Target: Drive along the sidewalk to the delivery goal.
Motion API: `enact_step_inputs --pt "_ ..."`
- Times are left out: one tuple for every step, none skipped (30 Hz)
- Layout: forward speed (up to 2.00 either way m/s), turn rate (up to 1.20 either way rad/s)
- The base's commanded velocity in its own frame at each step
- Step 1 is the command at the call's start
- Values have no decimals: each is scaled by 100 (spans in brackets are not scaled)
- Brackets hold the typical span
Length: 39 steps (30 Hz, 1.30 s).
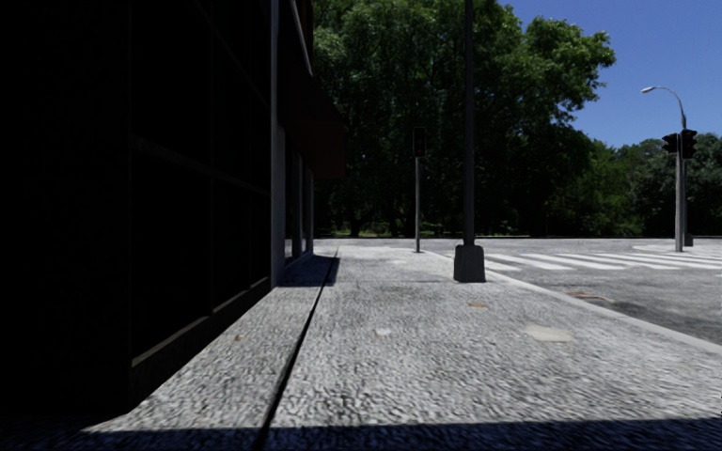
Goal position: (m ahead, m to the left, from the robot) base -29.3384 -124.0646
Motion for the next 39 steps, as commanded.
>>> enact_step_inputs --pt "181 0" --pt "181 0" --pt "181 0" --pt "181 0" --pt "181 0" --pt "181 0" --pt "181 0" --pt "181 0" --pt "181 0" --pt "181 0" --pt "181 0" --pt "181 0" --pt "181 0" --pt "181 0" --pt "181 0" --pt "181 0" --pt "181 0" --pt "181 0" --pt "181 0" --pt "181 0" --pt "181 0" --pt "181 0" --pt "181 0" --pt "181 0" --pt "181 0" --pt "181 0" --pt "181 0" --pt "181 0" --pt "181 0" --pt "181 0" --pt "181 0" --pt "181 0" --pt "181 0" --pt "181 0" --pt "181 0" --pt "181 0" --pt "181 0" --pt "181 0" --pt "181 0"
